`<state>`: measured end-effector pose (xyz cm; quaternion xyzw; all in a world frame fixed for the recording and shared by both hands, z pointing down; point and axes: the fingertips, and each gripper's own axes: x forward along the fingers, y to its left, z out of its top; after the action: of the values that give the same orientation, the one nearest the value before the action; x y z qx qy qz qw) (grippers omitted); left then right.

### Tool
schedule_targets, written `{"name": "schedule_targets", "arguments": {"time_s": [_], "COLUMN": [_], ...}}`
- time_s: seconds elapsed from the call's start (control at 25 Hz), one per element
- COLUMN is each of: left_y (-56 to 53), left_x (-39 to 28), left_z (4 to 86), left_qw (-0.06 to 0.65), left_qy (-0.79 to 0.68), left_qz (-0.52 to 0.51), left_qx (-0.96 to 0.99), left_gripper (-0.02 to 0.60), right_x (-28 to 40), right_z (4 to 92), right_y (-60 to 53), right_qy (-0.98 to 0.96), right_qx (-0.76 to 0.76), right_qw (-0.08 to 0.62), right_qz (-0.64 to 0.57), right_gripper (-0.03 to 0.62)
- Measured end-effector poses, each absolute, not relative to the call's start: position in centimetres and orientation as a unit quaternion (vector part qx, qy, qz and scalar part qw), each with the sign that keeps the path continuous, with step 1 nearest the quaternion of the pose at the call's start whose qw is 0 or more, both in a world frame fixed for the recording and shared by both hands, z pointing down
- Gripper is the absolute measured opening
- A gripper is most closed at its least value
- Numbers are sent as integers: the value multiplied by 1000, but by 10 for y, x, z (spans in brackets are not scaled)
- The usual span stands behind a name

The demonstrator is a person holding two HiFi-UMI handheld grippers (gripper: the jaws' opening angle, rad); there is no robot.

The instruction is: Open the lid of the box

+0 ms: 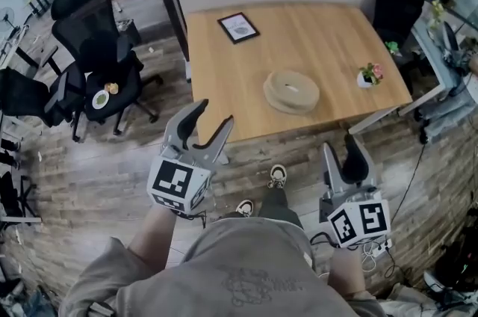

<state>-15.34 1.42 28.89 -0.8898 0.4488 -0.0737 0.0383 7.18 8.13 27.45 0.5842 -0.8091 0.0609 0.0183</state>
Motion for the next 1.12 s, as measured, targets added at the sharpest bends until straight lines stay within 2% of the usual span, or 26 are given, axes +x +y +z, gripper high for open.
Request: {"name": "schedule_targets", "arguments": {"time_s": [0.2,0.44,1.0,1.12], "left_y": [-24,-89,-190,-199], "left_x": [-122,-108,-47,-39], "left_z": [297,304,307,309], "left_qw": [36,25,11,9], "left_qy": [467,500,562,568], "left_qz": [-92,-118,-139,-140], "left_qx": [-878,-858,-815,-811], "left_gripper": [225,225,225,225], "right_x": [105,133,196,199], "right_z": [286,296,304,303], "right_y": [33,-49,-192,-206], "right_qy": [-824,-837,-885,-896], "right_qx": [562,542,459,434], "right_qw": [18,53,54,24], "right_qz": [70,49,59,91], "right_gripper": [225,225,225,225]}}
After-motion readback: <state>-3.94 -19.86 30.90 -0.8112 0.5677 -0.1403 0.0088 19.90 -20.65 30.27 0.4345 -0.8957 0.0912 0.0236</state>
